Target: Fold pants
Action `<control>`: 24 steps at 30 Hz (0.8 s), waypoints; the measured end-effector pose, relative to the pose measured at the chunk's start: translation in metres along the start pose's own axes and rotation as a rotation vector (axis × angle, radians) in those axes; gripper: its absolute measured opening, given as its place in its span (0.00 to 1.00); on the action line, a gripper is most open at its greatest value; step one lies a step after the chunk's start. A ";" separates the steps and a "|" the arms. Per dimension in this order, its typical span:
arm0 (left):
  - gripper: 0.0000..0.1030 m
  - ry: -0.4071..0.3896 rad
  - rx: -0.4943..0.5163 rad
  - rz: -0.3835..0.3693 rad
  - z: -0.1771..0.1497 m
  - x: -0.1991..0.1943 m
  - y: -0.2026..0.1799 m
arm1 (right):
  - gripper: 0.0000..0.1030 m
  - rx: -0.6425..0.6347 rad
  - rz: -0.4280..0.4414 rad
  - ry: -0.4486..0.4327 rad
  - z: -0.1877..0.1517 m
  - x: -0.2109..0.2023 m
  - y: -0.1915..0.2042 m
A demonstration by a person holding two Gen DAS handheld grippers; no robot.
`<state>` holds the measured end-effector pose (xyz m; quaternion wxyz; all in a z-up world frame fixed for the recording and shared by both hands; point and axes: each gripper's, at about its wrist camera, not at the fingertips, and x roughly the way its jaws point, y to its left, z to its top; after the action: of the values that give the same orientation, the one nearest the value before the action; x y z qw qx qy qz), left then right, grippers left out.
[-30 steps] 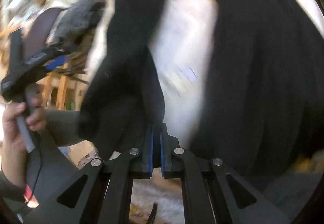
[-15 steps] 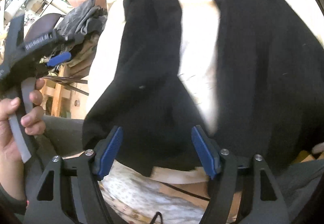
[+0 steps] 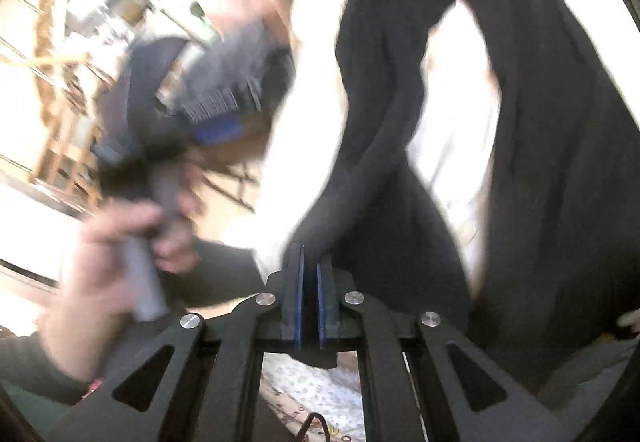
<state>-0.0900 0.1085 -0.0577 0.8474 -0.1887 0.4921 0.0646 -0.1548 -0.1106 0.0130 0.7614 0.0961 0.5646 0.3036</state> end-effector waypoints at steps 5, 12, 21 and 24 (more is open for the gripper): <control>0.68 -0.001 0.012 -0.021 -0.001 0.001 -0.008 | 0.04 0.089 -0.115 -0.162 0.017 -0.070 -0.058; 0.68 0.076 0.110 0.040 -0.019 0.028 -0.026 | 0.04 0.264 -0.599 -0.291 0.020 -0.090 -0.169; 0.68 0.308 0.146 -0.089 -0.077 0.066 -0.068 | 0.04 0.336 -0.544 -0.218 -0.001 -0.060 -0.204; 0.68 0.320 0.097 -0.145 -0.103 0.074 -0.094 | 0.04 0.367 -0.485 -0.249 -0.002 -0.071 -0.210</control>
<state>-0.1084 -0.0236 -0.1426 0.7687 -0.1905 0.6084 -0.0515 -0.0949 -0.3192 -0.0338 0.8447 0.1306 0.5190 -0.0075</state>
